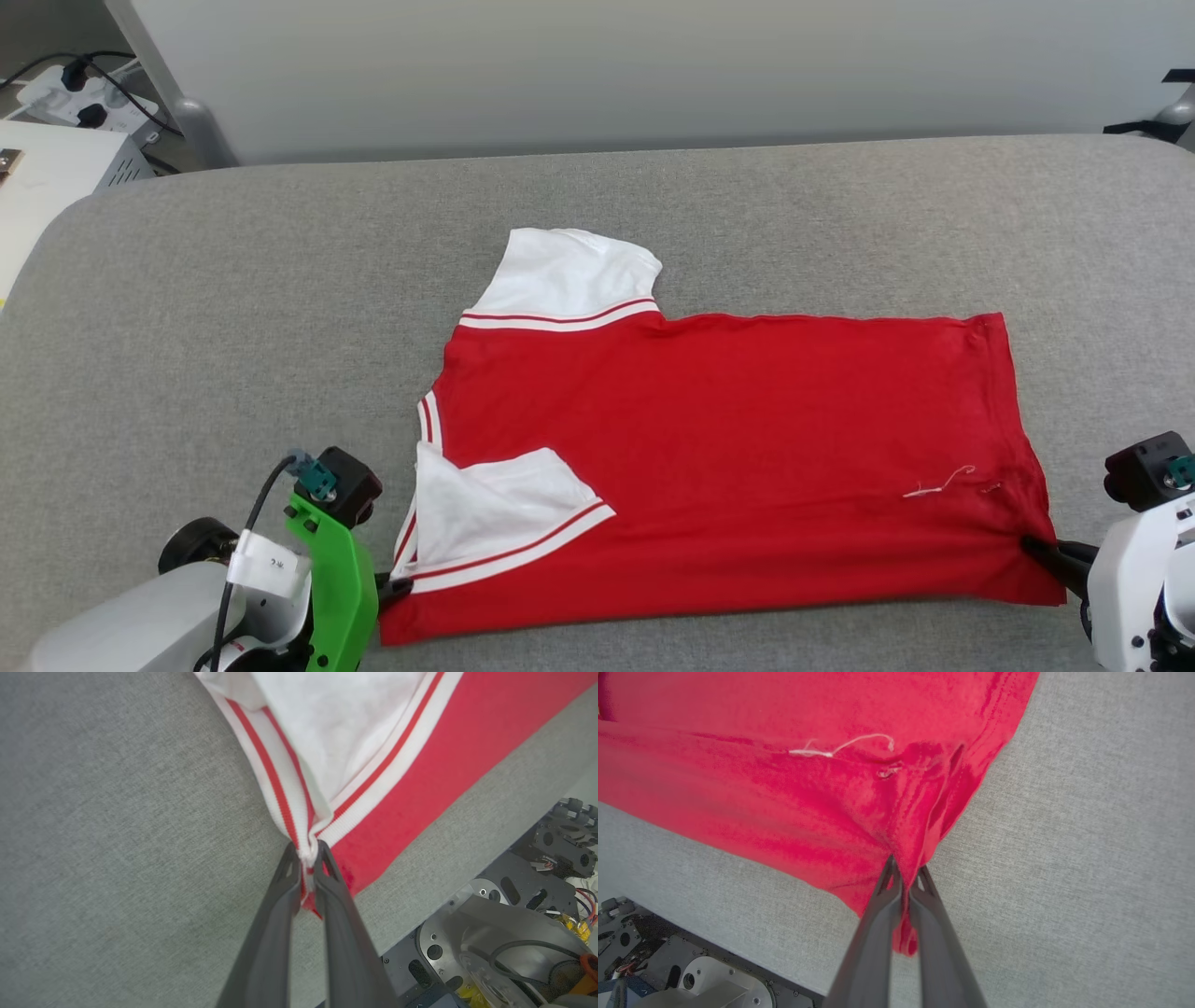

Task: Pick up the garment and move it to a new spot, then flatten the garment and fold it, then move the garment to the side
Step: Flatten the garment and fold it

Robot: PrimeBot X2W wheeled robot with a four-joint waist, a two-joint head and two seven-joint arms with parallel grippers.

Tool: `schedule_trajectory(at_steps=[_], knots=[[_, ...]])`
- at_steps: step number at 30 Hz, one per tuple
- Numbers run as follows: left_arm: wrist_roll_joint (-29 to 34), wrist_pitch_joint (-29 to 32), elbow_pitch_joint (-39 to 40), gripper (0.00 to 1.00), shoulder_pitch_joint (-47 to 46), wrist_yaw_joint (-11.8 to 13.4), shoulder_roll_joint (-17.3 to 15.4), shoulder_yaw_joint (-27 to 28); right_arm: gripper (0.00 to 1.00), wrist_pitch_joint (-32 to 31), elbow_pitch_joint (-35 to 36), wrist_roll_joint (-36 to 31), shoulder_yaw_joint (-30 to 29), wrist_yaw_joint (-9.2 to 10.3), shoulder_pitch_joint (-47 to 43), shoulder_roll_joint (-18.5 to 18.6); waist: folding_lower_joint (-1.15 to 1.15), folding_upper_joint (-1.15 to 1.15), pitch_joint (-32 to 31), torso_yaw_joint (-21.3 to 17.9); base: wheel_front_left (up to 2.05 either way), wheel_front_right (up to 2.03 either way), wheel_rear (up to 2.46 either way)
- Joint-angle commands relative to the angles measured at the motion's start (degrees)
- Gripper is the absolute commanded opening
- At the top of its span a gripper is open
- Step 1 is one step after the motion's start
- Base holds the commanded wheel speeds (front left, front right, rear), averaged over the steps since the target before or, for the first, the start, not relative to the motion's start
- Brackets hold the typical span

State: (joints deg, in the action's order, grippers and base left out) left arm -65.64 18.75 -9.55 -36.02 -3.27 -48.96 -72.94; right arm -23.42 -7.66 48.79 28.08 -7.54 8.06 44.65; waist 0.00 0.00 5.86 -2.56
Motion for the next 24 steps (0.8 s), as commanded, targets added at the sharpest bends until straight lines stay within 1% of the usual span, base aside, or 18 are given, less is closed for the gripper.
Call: schedule_trajectory(at_steps=[1, 7, 10, 11, 12, 13, 16, 20, 24], knots=[[-0.4, -0.4, -0.5, 0.00, 1.3, 0.5, 0.1, 0.1, 0.00, -0.5, 0.0, 1.0, -0.6, 0.05, -0.8, -0.4, 0.00, 0.00, 0.3, 0.0, 0.00, 0.00, 0.00], [-0.8, -0.5, -4.0, 0.00, 2.6, 0.4, 2.4, 0.0, 0.00, -2.5, -3.1, 1.8, -0.3, 0.05, -0.2, -2.3, 0.00, 0.00, 1.3, 0.1, 0.00, 0.00, 0.00], [-0.1, -1.1, -6.1, 0.00, 2.7, 0.1, 3.4, 0.0, 0.00, -2.0, -5.0, 1.5, 0.5, 0.05, 0.0, -2.9, 0.00, 0.00, 1.5, 0.3, 0.00, 0.00, 0.00], [0.3, -1.8, -6.7, 0.26, 2.7, 0.1, 3.7, 0.1, 0.22, -1.2, -5.4, 1.3, 0.5, 0.05, 0.1, -3.2, 0.00, 0.00, 1.4, 0.3, 0.00, 0.00, 0.00], [0.5, -2.7, -7.0, 1.00, 2.6, 0.1, 3.9, 0.4, 0.46, -0.5, -5.6, 1.4, 0.6, 0.05, 0.1, -3.4, 0.00, 0.00, 1.2, 0.4, 0.00, 0.00, 0.00], [0.5, -3.9, -7.3, 1.00, 2.5, 0.0, 4.0, 0.8, 1.00, -0.1, -5.7, 1.6, 0.6, 0.05, -0.1, -3.5, 0.00, 0.00, 0.9, 0.5, 0.00, 0.00, 0.00], [1.1, -4.8, -7.2, 1.00, 1.9, -0.3, 3.3, 1.2, 1.00, 1.8, -5.4, 1.8, 0.1, 0.05, -0.6, -3.4, 0.00, 0.00, 0.0, 0.6, 0.00, 0.00, 0.00], [0.8, -6.5, -5.3, 1.00, -0.1, -0.4, 1.8, 3.4, 1.00, 7.1, -4.0, 0.9, -3.2, 0.05, -1.5, -3.2, 0.00, 0.00, -1.0, 0.7, 0.00, 0.00, 0.00], [2.9, -8.4, -4.3, 1.00, -4.5, 0.4, 0.3, 5.9, 1.00, 11.4, -2.4, -1.3, -6.9, 0.05, -2.4, -4.1, 0.00, 0.00, -1.3, 0.3, 0.00, 0.00, 0.00]])
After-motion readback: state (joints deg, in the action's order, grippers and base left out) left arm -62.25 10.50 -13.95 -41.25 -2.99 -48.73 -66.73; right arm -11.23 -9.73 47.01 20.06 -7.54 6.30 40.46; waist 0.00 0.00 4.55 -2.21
